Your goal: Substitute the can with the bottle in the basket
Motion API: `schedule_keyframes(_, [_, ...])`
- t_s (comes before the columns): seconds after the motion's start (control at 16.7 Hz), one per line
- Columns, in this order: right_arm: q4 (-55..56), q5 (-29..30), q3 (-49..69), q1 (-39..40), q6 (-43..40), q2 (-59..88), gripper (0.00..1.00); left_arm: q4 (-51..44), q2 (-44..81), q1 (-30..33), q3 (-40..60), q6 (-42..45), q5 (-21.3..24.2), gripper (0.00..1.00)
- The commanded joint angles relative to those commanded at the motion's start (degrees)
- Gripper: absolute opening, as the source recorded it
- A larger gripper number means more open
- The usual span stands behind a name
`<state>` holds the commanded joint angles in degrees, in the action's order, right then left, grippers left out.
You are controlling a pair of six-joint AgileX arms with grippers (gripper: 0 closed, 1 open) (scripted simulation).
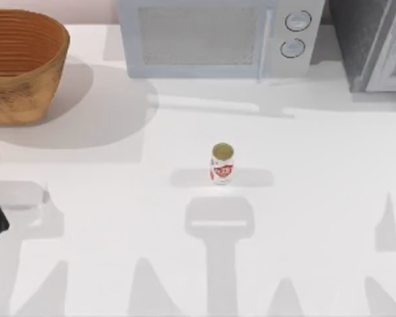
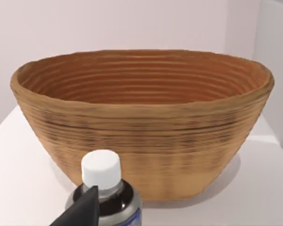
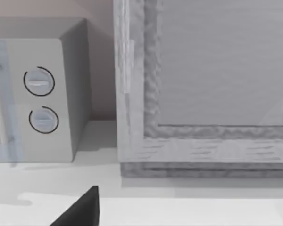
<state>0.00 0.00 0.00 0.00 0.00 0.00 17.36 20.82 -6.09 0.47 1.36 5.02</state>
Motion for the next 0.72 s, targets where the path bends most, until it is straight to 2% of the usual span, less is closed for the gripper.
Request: schedule_keyframes(0.72, [0.00,0.00,0.00,0.00,0.00,0.00,1.00,50.42,60.82,-14.06,3.75,4.08,16.78,1.00])
